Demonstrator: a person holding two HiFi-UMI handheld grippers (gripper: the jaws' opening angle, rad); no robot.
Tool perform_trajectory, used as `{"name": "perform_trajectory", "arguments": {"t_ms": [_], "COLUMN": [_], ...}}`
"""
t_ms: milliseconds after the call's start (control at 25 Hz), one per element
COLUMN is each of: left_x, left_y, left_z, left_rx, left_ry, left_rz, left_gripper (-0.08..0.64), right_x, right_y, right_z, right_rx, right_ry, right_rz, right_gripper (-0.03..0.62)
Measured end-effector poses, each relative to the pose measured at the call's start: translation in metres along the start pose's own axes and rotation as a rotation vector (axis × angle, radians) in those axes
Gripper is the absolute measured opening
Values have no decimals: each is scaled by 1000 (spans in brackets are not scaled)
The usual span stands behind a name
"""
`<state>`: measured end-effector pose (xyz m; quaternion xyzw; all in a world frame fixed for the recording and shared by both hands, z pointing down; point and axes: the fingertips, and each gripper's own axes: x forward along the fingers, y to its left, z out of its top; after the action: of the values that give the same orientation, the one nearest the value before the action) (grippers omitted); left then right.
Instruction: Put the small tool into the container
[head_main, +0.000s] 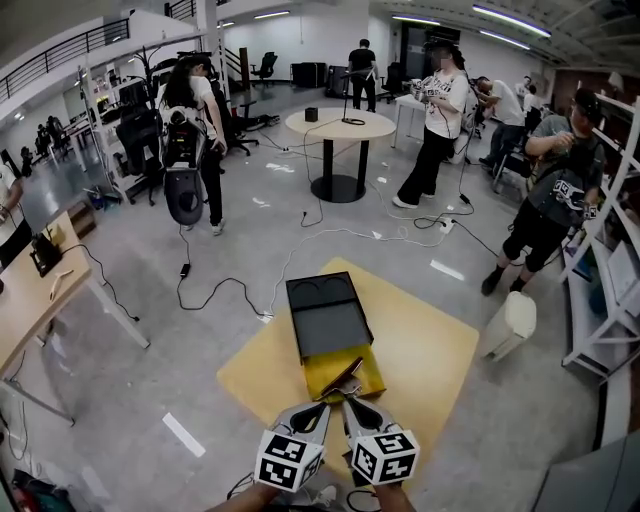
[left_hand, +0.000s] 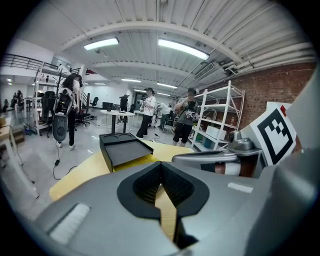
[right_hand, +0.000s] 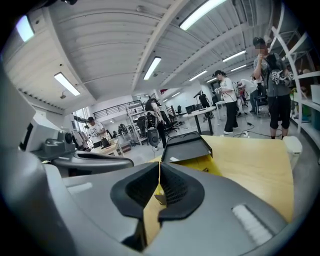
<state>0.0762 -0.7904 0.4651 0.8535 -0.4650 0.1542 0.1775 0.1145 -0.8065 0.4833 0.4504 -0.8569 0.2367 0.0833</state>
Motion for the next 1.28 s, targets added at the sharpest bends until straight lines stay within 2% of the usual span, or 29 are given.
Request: {"name": "perform_trajectory", "arguments": {"t_ms": [160, 280, 520, 720, 1000, 1160, 1280], "left_x": [-34, -84, -196, -286, -347, -386, -399], "left_y": [-20, -9, 98, 154, 188, 227, 244], "left_z": [16, 11, -19, -20, -31, -50, -56], "left_rx": [8, 17, 32, 35, 40, 37, 35], "left_ry": [-13, -16, -30, -37, -51, -50, -51], "left_rz": [-4, -18, -53, -75, -98, -101, -98], "left_gripper": [4, 3, 4, 4, 5, 5, 5], "right_x": [-37, -45, 9, 25, 32, 53, 64], "right_y": [31, 87, 238, 343, 414, 463, 481], "right_z": [20, 15, -10, -11, -22, -39, -43], "right_rx": [-30, -43, -63, -77, -81, -77, -76], "right_ry": [-31, -41, -68, -72, -89, -88, -90], "right_rz": [2, 1, -29, -58, -80, -84, -82], "right_gripper": [5, 5, 5, 5, 5, 5, 5]}}
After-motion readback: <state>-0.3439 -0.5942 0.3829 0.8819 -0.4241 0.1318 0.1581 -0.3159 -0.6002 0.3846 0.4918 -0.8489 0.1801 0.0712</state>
